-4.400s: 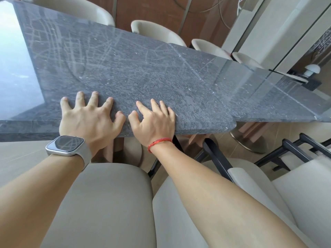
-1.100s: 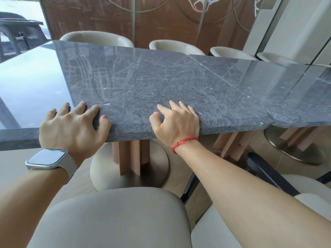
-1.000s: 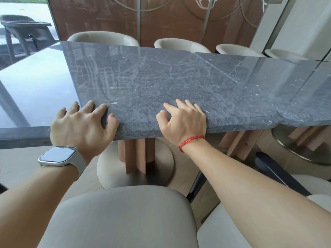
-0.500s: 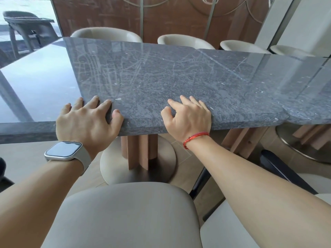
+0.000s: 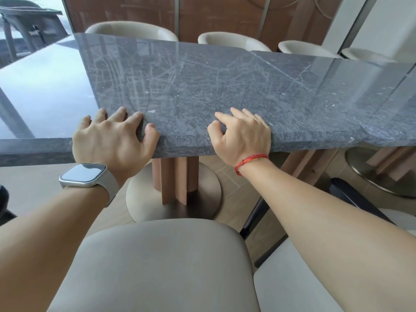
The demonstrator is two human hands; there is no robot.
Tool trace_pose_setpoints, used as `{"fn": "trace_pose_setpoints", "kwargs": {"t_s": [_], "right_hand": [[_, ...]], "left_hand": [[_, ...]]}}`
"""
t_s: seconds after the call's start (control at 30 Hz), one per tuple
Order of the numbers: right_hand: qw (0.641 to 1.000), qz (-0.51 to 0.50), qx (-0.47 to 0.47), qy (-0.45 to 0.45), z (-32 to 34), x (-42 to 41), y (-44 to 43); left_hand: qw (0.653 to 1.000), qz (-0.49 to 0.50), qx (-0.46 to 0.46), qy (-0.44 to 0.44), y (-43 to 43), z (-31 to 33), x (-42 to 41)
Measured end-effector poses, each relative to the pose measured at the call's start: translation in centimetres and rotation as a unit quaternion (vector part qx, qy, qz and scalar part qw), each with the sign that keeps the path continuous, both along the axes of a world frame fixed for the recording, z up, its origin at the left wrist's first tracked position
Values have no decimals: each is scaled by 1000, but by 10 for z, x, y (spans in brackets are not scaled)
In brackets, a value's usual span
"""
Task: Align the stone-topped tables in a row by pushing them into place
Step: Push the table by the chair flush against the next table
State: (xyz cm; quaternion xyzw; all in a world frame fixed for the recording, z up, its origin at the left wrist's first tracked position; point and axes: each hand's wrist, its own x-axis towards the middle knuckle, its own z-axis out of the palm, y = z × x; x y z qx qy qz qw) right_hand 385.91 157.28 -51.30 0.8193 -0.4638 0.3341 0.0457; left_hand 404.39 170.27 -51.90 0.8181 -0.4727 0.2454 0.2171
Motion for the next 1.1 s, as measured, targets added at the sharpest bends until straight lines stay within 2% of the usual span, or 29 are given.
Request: {"fn": "trace_pose_setpoints", "kwargs": {"t_s": [0.13,0.27,0.37,0.57,0.87,1.1], "right_hand": [[1000,1,-4,8,0,-1,0],[1000,-1,9,11,1,-2,3],[998,-21,14,51,5,-3,4],[988,-34,89,121,15,-4,9],[992,-20,76,99,15,-4,6],[989,-6,91,115,18,-5,3]], "left_hand": [[1000,0,-20,-5,0,-3,2],[1000,0,4,0,1,-4,4],[999,-2,35,17,1,-3,4],[998,1,57,26,7,0,0],[999,14,44,-3,5,-2,3],[998,24,58,21,6,5,-2]]}}
